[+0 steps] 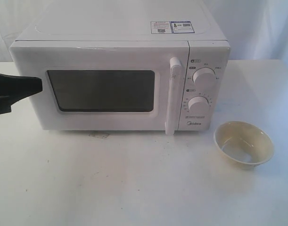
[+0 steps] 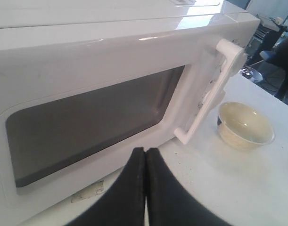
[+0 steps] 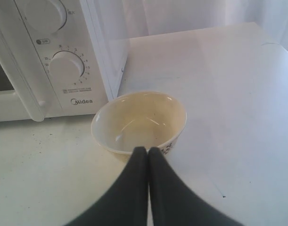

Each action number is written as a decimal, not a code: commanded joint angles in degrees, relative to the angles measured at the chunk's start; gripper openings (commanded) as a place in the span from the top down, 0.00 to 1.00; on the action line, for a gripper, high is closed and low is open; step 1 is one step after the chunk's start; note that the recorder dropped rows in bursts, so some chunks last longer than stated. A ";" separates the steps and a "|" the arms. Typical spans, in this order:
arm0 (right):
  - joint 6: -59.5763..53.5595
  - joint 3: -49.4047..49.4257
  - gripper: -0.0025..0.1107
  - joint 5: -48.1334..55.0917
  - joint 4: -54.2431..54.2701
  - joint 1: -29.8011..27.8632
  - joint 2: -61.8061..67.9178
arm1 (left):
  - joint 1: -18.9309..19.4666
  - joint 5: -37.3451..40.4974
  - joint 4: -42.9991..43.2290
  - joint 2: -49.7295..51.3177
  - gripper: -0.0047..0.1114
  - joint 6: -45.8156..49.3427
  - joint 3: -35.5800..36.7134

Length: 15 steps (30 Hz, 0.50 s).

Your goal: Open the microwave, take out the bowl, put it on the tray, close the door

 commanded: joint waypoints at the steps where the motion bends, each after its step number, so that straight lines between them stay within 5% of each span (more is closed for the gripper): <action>1: 0.11 0.30 0.98 -0.06 -0.76 -0.65 -0.37 | -0.03 -1.07 0.78 -1.36 0.96 -1.55 -0.30; 8: 0.11 0.30 0.98 -0.06 -0.76 -0.65 -0.37 | -0.03 -7.97 12.96 -18.39 0.96 -15.21 -0.30; 15: 0.01 0.30 0.98 -0.06 -0.31 -0.65 -0.37 | -0.03 -4.31 33.71 -39.50 0.96 -38.66 -0.30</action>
